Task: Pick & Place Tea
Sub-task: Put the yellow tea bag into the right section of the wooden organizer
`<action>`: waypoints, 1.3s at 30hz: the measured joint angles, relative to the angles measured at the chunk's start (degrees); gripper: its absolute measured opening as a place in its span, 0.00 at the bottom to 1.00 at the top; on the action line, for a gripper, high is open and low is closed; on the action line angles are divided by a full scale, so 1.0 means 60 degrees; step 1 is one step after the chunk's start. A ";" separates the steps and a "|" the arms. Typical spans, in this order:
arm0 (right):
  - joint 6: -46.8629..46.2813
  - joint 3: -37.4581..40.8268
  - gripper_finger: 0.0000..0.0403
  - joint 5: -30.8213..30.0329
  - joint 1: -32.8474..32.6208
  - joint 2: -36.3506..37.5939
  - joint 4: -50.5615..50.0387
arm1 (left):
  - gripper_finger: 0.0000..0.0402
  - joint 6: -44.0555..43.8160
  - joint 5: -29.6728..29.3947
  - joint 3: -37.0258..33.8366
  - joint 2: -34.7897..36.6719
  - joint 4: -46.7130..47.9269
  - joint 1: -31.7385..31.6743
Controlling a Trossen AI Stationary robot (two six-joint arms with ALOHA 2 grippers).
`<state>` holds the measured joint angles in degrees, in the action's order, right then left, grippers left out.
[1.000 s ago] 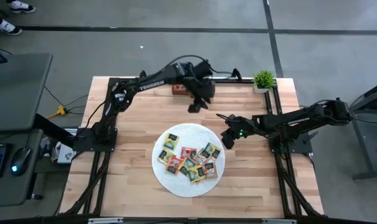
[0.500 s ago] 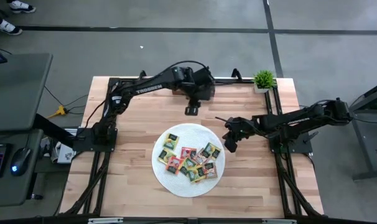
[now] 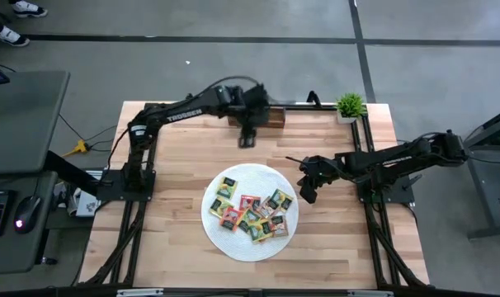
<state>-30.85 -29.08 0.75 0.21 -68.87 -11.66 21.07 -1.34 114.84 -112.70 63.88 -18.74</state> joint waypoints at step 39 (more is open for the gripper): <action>-0.0088 -0.4119 0.00 -0.0170 0.0605 -0.2815 0.0646 | 0.31 -0.6668 -0.0134 -1.4117 0.6778 -0.9399 0.4397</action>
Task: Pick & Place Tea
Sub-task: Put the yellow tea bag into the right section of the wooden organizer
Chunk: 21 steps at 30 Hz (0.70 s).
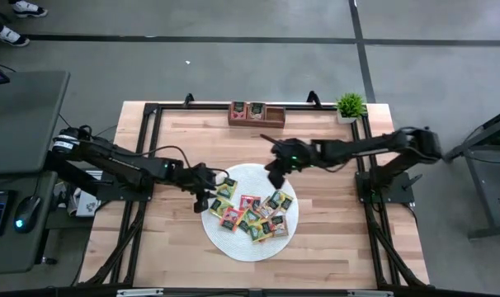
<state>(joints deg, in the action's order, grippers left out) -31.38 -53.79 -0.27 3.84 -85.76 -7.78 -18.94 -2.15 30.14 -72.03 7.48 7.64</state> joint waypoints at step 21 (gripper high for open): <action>0.0002 -0.1946 0.00 0.0301 0.0132 -0.2083 -0.0440 | 0.00 0.0109 -0.0650 -0.0795 -0.0785 -0.2279 -0.0018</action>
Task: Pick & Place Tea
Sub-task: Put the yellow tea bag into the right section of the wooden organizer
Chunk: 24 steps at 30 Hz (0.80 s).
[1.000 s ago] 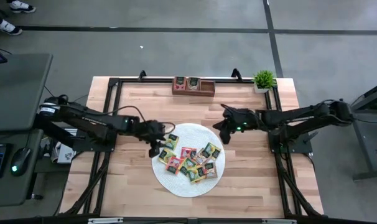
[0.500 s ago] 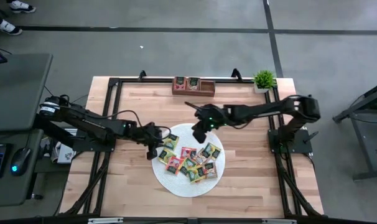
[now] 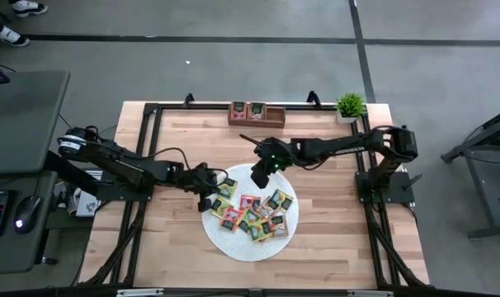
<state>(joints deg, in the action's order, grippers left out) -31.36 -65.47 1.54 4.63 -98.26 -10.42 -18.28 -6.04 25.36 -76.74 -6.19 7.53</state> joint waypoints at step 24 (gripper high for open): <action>-0.2718 0.0007 0.10 0.2033 0.0039 -0.1444 0.1941 | 0.00 -0.0793 0.0015 0.0041 -0.2162 -0.1336 0.0000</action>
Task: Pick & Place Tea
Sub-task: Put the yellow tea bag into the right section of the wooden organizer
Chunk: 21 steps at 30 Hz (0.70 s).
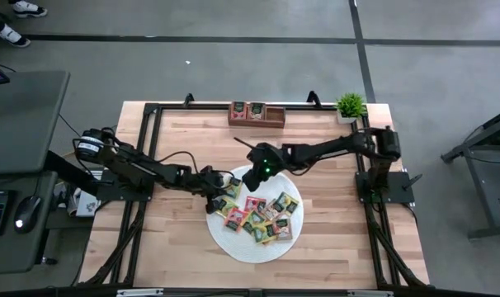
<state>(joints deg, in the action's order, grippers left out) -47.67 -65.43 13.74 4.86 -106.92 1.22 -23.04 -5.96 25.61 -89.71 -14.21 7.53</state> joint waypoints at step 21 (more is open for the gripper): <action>-0.1509 -0.0004 0.57 0.0574 0.0448 -0.1294 0.1151 | 0.00 0.0026 -0.0107 -0.0023 -0.0022 -0.0046 0.0004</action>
<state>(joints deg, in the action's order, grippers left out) -56.72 -65.45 17.19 7.55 -114.68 8.13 -22.88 -6.60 25.47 -89.84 -14.48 7.55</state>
